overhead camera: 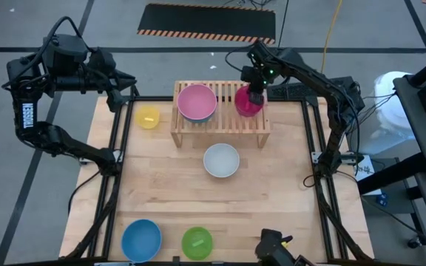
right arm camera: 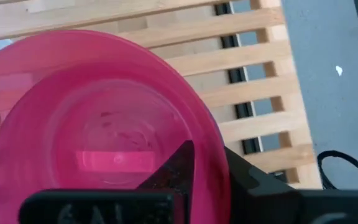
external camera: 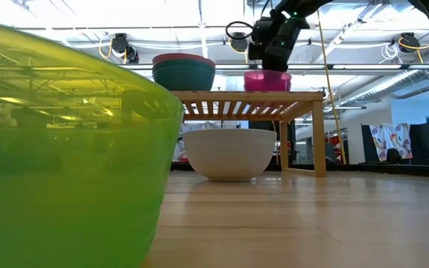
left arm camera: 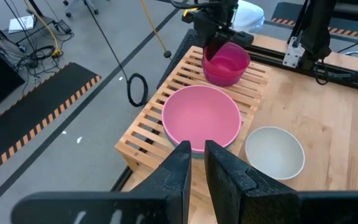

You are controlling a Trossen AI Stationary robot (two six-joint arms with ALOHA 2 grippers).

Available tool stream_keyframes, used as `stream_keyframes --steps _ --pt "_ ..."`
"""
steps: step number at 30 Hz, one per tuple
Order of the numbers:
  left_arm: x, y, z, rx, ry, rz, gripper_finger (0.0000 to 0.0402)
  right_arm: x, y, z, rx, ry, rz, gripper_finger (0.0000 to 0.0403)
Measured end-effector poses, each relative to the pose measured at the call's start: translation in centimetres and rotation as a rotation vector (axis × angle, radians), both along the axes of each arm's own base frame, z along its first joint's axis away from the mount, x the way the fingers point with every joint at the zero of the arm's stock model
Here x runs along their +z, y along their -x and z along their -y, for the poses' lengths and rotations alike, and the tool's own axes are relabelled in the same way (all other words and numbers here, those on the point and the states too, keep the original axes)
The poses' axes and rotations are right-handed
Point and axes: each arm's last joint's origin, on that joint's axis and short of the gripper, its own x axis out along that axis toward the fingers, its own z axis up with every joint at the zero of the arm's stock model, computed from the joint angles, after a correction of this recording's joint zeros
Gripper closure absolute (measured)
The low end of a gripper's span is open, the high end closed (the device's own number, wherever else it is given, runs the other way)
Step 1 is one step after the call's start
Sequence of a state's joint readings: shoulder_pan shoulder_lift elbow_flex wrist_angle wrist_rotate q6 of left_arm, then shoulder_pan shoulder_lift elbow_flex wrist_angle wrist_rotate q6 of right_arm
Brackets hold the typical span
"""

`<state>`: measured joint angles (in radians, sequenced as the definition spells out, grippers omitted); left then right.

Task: Place and stack bowls onto a shelf
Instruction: Stack the red bowl on top of the violet bowl on the shelf

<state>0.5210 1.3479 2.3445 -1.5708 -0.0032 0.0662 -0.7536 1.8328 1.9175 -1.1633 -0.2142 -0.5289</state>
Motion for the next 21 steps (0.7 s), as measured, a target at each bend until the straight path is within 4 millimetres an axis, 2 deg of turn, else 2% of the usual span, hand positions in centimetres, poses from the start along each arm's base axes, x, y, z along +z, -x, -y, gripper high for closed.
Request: stream_keyframes --steps 13,21 --pt "0.0 0.0 0.0 0.000 0.001 0.000 0.0348 0.8 -1.3 -1.8 0.098 0.082 0.006 0.0313" --pt "0.0 0.0 0.0 0.000 0.001 0.000 0.0348 2.3 -0.6 -2.0 0.074 0.186 0.017 0.0301"
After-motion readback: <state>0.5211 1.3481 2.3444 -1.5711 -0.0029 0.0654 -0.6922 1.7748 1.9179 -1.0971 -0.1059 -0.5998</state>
